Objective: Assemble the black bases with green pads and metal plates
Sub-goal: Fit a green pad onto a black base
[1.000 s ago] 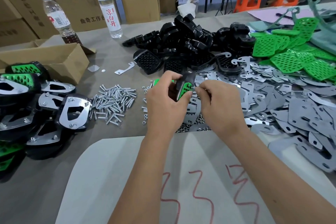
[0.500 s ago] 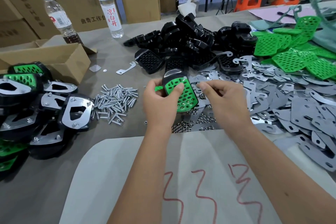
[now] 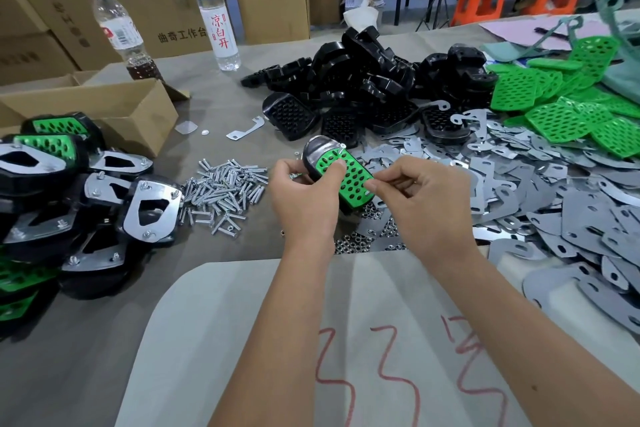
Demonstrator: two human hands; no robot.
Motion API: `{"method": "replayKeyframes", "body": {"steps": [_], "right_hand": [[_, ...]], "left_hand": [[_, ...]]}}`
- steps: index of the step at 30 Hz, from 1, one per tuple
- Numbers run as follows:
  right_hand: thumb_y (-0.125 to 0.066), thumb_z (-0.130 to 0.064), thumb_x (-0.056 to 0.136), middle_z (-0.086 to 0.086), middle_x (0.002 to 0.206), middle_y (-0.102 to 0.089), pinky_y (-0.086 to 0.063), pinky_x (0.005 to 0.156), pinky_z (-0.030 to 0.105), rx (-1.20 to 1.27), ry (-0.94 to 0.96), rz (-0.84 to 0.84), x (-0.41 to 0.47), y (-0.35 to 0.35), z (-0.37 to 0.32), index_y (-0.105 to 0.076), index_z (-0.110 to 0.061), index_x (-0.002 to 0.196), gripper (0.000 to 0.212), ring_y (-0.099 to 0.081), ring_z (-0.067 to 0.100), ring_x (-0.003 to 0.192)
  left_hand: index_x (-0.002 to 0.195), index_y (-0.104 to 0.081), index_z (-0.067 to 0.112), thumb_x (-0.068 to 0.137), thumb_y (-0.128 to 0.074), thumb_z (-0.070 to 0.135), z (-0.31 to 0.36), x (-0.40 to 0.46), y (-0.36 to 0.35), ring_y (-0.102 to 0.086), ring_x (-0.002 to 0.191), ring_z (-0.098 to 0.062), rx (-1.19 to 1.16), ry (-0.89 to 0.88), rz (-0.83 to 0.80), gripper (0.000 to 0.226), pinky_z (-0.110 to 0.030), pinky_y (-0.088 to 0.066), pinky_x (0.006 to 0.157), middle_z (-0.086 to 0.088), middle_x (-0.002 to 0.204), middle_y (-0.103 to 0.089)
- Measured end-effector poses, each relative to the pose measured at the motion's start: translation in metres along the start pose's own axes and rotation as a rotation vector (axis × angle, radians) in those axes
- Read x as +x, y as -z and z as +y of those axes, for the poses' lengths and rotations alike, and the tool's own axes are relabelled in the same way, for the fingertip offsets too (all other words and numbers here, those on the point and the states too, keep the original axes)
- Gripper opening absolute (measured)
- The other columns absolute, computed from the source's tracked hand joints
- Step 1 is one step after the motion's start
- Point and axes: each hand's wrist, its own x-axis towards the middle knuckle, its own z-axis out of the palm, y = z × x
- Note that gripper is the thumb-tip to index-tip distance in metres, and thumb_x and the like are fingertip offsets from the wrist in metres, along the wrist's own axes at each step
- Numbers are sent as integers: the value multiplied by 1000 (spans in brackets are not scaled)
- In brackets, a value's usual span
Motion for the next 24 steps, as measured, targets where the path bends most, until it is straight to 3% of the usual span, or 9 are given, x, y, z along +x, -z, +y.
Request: {"method": "replayKeyframes", "body": {"steps": [4,8,10,12,15,18,19,22,24], "right_hand": [[-85,-9,82,-2,67,-66,-53,60,40,-194,211,-56,1,-1,-2,-74,-12,75,14,-61,19,62],[-86,-10,82,-6,67,-69,-55,61,39,-94,100,-54,2,-1,0,-76,-13,76,13,-62,14,60],[-87,-9,82,-3,66,-69,-54,59,39,-166,157,-59,0,-2,-1,-76,-12,75,12,-62,16,59],[-87,-10,81,-4,67,-70,-55,60,38,-160,174,-61,0,-1,-2,-78,-13,76,11,-63,15,61],[-87,-13,81,-6,73,-75,-59,68,33,140,-24,-77,0,2,-5,-80,-24,78,13,-69,16,67],[-81,-24,89,-9,76,-74,-51,60,18,342,-102,-80,0,5,-6,-81,-30,87,6,-63,6,63],[-80,-31,89,-10,78,-71,-49,59,18,372,-161,-91,1,6,-5,-79,-32,94,5,-60,6,63],[-81,-40,81,5,91,-67,-51,55,25,479,-404,-159,4,6,1,-69,-27,113,36,-62,15,66],[-77,-33,88,8,90,-73,-52,52,26,533,-413,-261,4,7,1,-72,-19,110,26,-64,17,65]], "left_hand": [[81,-51,18,64,-82,21,-1,-1,0,-55,60,-21,-14,-35,10,36,-42,-49,58,-6,68,-63],[80,-50,18,66,-82,17,-2,0,0,-55,62,-22,-42,-51,16,35,-50,-51,58,-6,69,-62],[81,-50,18,67,-81,16,-1,0,0,-58,67,-25,-48,-57,-4,34,-57,-54,61,-11,73,-63],[81,-50,18,68,-82,14,-1,0,1,-60,68,-26,-78,-44,-11,35,-52,-55,63,-12,75,-64],[80,-51,17,76,-85,5,0,0,0,-61,68,-25,-138,-10,-19,37,-44,-54,63,-11,75,-63],[80,-51,17,80,-85,3,4,-1,-3,-60,67,-22,-203,10,-50,37,-38,-55,61,-4,71,-61],[79,-51,18,80,-85,3,5,-1,-3,-60,68,-22,-214,5,-61,38,-40,-55,63,-4,71,-60],[79,-52,18,81,-86,4,8,-4,-3,-63,72,-26,-232,0,-91,37,-45,-57,66,-7,73,-60],[79,-52,17,81,-86,6,8,-5,-3,-61,71,-24,-204,-10,-98,36,-41,-56,61,-4,70,-58]]}}
